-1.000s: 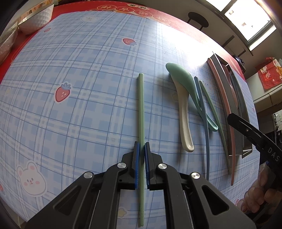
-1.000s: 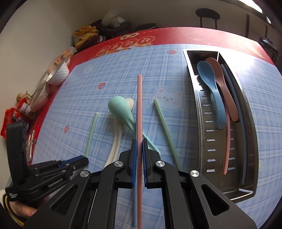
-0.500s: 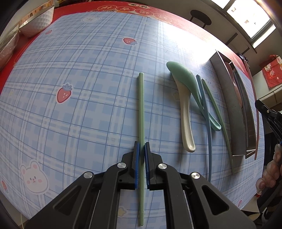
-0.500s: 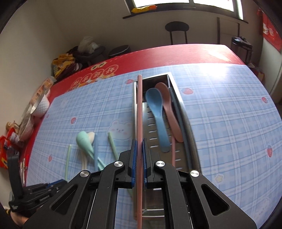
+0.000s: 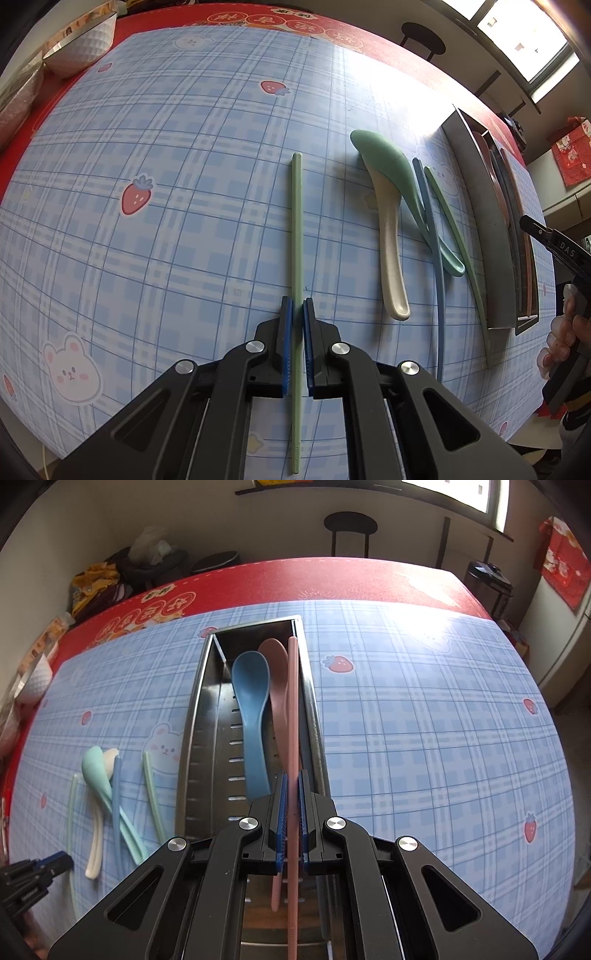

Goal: Organize utensils
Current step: 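Carry the pink chopstick into the steel tray and open the right tool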

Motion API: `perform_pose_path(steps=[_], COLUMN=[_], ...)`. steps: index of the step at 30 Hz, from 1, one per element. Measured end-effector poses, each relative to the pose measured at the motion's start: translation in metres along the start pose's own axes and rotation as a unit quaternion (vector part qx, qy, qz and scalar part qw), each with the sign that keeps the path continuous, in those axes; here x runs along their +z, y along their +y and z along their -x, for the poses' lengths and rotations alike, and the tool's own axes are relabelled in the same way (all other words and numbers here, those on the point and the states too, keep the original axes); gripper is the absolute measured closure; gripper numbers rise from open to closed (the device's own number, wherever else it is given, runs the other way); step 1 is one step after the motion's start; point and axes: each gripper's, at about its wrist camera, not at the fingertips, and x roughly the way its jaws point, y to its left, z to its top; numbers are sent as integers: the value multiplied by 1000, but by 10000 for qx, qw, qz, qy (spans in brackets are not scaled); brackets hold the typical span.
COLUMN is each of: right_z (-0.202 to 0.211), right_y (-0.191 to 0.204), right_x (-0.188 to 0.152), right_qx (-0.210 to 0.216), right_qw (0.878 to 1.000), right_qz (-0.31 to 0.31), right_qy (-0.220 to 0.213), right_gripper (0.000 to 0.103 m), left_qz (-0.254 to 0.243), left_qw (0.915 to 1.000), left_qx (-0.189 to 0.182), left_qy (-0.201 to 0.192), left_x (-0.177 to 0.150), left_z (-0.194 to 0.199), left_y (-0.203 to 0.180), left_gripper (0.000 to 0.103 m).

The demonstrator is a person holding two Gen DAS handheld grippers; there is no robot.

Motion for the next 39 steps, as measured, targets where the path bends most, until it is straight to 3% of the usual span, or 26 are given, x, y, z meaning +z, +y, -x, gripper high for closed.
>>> perform_pose_path(steps=[8, 18, 34, 36, 39], right_z=[-10, -15, 34, 37, 42], right_y=[9, 7, -10, -9, -14], right_x=[0, 5, -17, -23, -28], right_qx=[-102, 3, 377, 356, 362], right_qw=[9995, 9993, 9959, 9962, 9958], right_qz=[254, -233, -820, -794, -837], right_qy=[152, 308, 81, 67, 37], right_gripper=[97, 97, 95, 94, 83], left_qz=[-6, 6, -49, -27, 66], left_qw=[10000, 10000, 10000, 10000, 10000], left_qx=[23, -4, 27, 35, 31], left_qy=[-14, -18, -24, -24, -58], left_x=[-1, -1, -1, 0, 1], left_z=[1, 1, 0, 0, 3], left_y=[1, 1, 0, -1, 1], left_gripper=[95, 95, 97, 97, 97])
